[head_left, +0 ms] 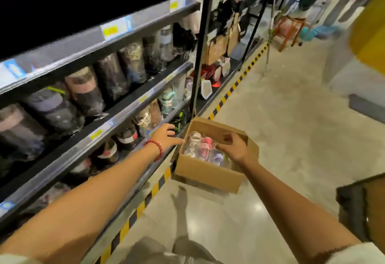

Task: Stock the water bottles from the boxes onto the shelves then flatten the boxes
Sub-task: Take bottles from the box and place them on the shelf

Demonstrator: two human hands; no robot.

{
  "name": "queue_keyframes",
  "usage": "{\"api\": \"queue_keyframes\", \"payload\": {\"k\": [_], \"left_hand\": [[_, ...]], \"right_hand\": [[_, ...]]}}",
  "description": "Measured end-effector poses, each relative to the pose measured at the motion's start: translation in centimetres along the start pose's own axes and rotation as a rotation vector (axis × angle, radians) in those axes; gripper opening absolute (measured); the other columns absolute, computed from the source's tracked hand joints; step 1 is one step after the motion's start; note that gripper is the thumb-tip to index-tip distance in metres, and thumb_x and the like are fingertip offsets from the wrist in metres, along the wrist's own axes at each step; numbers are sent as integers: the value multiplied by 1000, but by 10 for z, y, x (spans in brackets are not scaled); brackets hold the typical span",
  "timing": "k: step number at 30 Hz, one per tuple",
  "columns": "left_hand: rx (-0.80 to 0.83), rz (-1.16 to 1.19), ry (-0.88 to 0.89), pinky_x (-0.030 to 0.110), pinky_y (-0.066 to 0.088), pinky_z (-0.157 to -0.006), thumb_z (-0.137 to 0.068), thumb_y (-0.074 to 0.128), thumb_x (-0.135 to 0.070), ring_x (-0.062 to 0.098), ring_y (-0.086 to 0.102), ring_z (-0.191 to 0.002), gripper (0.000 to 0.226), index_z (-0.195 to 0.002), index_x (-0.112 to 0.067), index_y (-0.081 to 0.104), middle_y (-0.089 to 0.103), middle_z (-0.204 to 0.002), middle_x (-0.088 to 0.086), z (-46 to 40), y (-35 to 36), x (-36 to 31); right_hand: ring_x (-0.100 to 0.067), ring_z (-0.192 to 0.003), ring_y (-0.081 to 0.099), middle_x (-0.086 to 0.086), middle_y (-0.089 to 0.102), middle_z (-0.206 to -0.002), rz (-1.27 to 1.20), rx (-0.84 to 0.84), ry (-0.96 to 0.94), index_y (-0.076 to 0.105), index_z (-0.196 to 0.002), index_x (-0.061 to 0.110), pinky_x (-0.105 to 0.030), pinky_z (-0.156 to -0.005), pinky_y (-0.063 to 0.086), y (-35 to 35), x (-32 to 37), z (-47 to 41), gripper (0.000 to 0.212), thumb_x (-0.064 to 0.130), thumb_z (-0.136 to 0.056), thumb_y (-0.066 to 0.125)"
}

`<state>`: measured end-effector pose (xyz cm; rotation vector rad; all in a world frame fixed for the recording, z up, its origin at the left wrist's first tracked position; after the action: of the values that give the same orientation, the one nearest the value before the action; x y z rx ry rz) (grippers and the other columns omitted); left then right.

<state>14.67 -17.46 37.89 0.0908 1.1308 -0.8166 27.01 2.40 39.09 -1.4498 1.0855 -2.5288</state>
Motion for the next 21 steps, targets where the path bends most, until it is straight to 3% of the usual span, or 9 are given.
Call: {"api": "queue_keyframes", "payload": {"k": [3,5,8,11,12,13,15,19,21], "left_hand": [[105,-114,-37,22,39,-68,-82,70,-8,17,52,-82,29,-94,-23,48,48,-86,2,-32,51,3],[122,-179,-51,14,37,-64,-81,70,-10,3,44,-69,39,-80,-34,39,43,-78,-11,-52,72,7],[139,-193,-107,23,44,-83,-79,73,-12,2,49,-77,36,-105,-26,51,46,-83,-14,-79,95,23],[159,-205,-197,33,42,-93,-80,72,-10,34,56,-112,61,-131,7,45,60,-112,21,-104,111,39],[169,-210,-217,37,45,-91,-80,72,-12,39,56,-109,64,-131,12,42,58,-111,29,-114,115,42],[175,-209,-229,37,50,-81,-80,72,-15,36,60,-96,63,-128,13,42,61,-101,25,-128,119,43],[171,-204,-257,22,46,-60,-81,72,-16,17,57,-78,52,-122,5,49,58,-84,3,-161,123,44],[203,-176,-296,29,42,-89,-81,72,-11,32,53,-115,57,-130,3,48,56,-125,15,-234,129,37],[203,-171,-327,33,44,-89,-74,76,-19,28,56,-110,54,-121,-1,55,58,-122,13,-265,131,41]], "right_hand": [[-31,-110,56,-15,60,-119,-39,-41,116,52,-120,2,-37,-90,44,-26,-49,-13,49,24,-81,73],[-31,-110,56,-15,60,-118,-55,-52,183,52,-121,2,-33,-88,43,-34,-78,-22,46,19,-82,71],[-31,-109,55,-16,59,-115,-54,-37,265,52,-120,0,-32,-84,41,-35,-113,-36,44,15,-83,69],[-26,-108,53,-11,57,-116,-62,-7,329,51,-123,2,-27,-80,38,-29,-136,-54,47,19,-82,70],[-25,-107,53,-10,56,-115,-71,1,343,51,-123,2,-26,-79,37,-27,-141,-64,48,20,-82,70],[-24,-104,53,-8,56,-112,-74,8,357,51,-122,2,-26,-79,37,-25,-145,-76,48,21,-82,70],[-20,-95,51,-5,54,-104,-64,24,378,52,-118,3,-26,-77,37,-22,-150,-105,45,22,-81,71],[-24,-92,53,-7,55,-97,-5,77,413,51,-102,9,-32,-76,41,-15,-151,-172,30,19,-80,70],[-27,-100,57,-10,60,-107,23,111,401,54,-109,7,-33,-82,43,-10,-149,-209,35,19,-81,70]]}}
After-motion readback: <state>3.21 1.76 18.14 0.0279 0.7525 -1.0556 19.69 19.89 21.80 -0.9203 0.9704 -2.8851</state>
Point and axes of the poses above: each hand's wrist, its own z-axis away from the middle knuckle, its own y-axis out of the palm, x = y × z, the point moved 10 cm from there along -z, towards the middle knuckle
